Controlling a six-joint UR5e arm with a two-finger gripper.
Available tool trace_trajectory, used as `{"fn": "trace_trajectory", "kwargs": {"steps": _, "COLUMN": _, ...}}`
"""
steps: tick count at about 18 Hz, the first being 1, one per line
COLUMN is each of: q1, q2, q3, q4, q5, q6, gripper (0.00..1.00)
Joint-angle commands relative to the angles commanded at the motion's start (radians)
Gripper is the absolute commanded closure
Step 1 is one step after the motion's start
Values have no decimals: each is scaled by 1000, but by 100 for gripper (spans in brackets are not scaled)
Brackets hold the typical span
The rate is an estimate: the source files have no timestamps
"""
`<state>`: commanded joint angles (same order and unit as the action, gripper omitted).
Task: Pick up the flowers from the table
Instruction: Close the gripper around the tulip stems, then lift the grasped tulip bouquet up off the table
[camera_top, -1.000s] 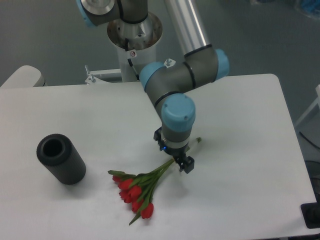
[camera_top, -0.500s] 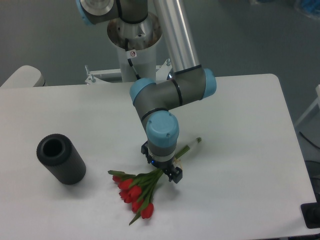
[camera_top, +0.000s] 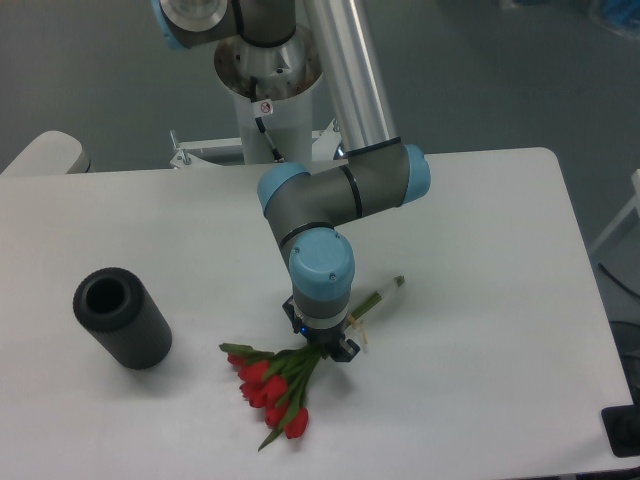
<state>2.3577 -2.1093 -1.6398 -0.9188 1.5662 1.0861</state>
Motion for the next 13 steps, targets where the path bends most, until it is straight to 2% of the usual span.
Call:
{"fn": "trace_trajectory", "kwargs": {"steps": 7, "q1": 31, "q2": 66, "q3": 0, "q4": -14, "q5": 3, "q6": 2, "gripper": 96}}
{"fn": "trace_trajectory", "kwargs": {"steps": 10, "q1": 61, "q2": 91, "q3": 14, "q4": -67, "q5": 3, "q6": 11, "gripper": 100}}
{"fn": "trace_trajectory", "kwargs": {"steps": 13, "q1": 75, "q2": 103, "q3": 63, "q4": -150, "q5": 2, "q6": 15, "gripper": 100}}
